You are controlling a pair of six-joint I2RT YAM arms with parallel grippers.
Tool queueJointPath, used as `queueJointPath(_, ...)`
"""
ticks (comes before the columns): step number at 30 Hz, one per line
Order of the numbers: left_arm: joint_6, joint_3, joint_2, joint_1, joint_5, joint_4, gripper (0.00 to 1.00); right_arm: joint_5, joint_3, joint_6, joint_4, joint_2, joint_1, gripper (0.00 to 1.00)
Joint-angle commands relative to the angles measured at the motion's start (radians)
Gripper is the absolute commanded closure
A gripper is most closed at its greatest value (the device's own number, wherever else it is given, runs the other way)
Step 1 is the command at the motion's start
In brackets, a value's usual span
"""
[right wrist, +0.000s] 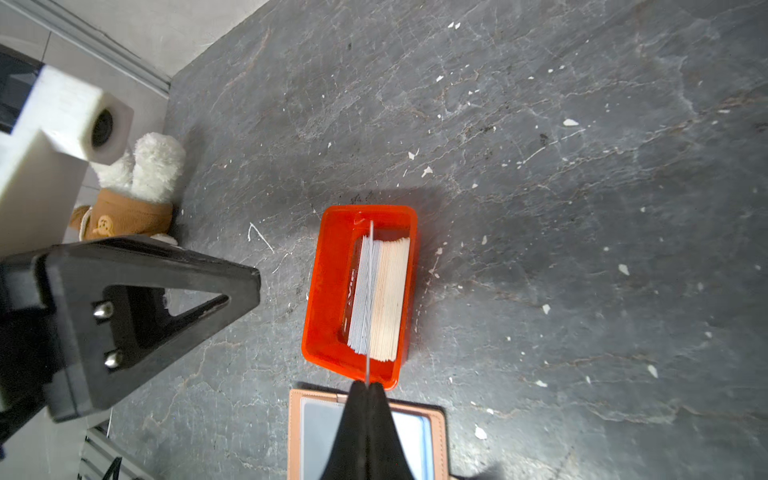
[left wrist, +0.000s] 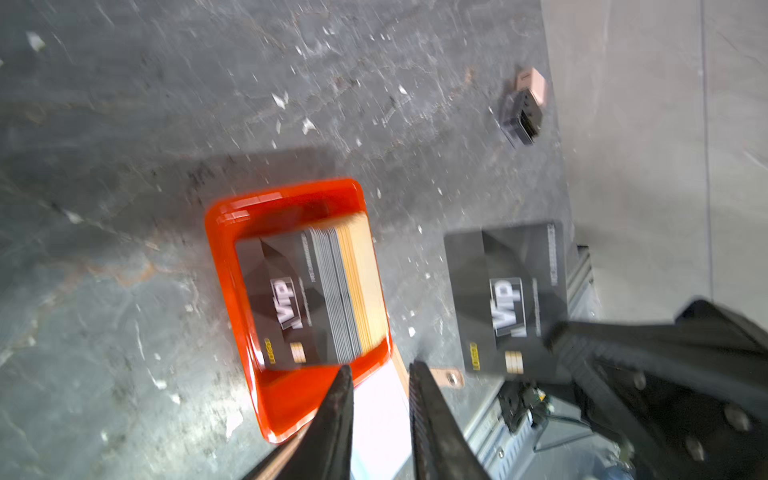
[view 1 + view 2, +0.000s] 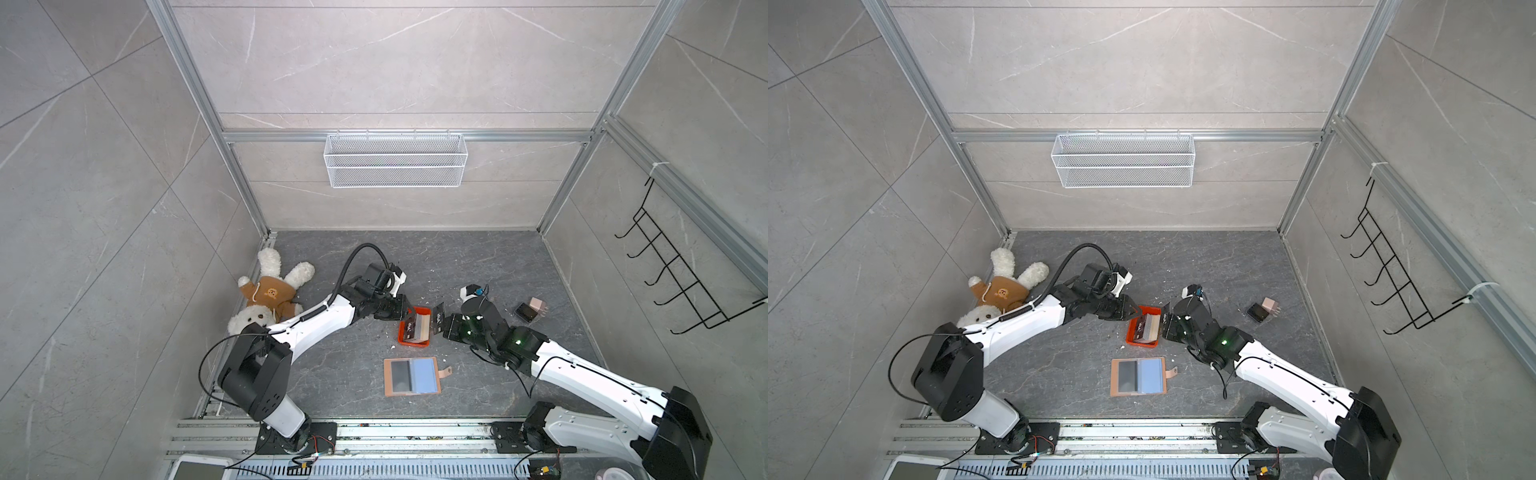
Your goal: Put the credit cards into the card holder
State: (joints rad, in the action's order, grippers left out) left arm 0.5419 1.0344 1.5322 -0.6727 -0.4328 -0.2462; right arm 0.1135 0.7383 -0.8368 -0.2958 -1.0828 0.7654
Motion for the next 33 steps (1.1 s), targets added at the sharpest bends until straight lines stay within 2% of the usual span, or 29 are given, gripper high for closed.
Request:
queueJointPath(1, 0.096, -0.09, -0.1, -0.029, -0.032, 0.139, 0.72, -0.08, -0.039, 0.069, 0.0, 0.057, -0.008, 1.0)
queueJointPath(6, 0.184, -0.242, -0.239, -0.067, 0.011, 0.258, 0.71, -0.166, -0.113, 0.072, 0.065, 0.162, -0.015, 1.0)
queueJointPath(12, 0.283, -0.407, -0.346, -0.089, -0.029, 0.462, 0.7, -0.199, -0.178, 0.05, 0.088, 0.249, -0.015, 1.0)
queueJointPath(19, 0.332, -0.504, -0.444, -0.139, 0.019, 0.557, 0.69, -0.232, -0.269, 0.025, 0.189, 0.364, -0.014, 1.0)
queueJointPath(25, 0.374, -0.56, -0.495, -0.149, 0.009, 0.658, 0.69, -0.313, -0.296, -0.018, 0.312, 0.346, -0.015, 1.0)
queueJointPath(33, 0.391, -0.574, -0.521, -0.148, -0.116, 0.728, 0.64, -0.396, -0.323, -0.12, 0.523, 0.295, -0.014, 1.0)
